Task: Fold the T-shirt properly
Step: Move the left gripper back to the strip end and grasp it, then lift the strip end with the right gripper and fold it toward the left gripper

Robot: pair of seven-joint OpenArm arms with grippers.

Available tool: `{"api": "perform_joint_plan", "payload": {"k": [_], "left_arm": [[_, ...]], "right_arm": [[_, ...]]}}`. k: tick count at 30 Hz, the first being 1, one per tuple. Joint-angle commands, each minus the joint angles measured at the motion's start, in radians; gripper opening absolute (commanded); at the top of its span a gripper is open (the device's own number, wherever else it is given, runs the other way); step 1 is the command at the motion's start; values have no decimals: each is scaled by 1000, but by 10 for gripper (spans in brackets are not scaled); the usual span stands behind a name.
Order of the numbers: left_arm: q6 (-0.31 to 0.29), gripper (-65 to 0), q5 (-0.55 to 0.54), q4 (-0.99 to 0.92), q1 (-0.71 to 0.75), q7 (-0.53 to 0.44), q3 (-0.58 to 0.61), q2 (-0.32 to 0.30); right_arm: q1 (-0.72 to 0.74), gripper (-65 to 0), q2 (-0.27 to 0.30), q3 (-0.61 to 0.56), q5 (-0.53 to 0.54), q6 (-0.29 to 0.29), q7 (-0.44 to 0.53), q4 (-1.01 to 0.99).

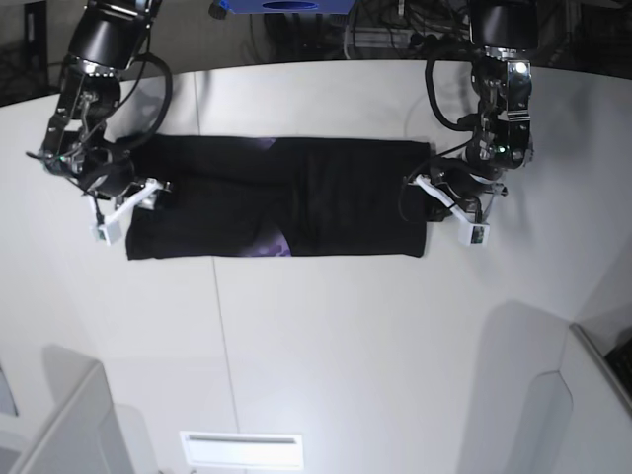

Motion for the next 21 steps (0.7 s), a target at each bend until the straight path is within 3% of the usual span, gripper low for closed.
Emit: {"api": "perform_joint_plan", "payload": {"k": [1, 4, 12, 15, 21], "left_arm": [[8, -650, 21, -1, 2, 39, -1, -5], [8, -650, 21, -2, 0, 39, 0, -3], [8, -650, 17, -79, -41, 37, 114, -2], [8, -650, 15, -76, -55, 37, 117, 20], [8, -650, 15, -81, -86, 37, 119, 55]], "right_arm": [[8, -419, 7, 2, 8, 6, -6, 7], [8, -650, 9, -3, 7, 3, 27, 14], [16, -650, 9, -7, 2, -7, 30, 119], [17, -650, 10, -32, 2, -80, -1, 188], [16, -650, 9, -136, 2, -98, -38, 315]]}}
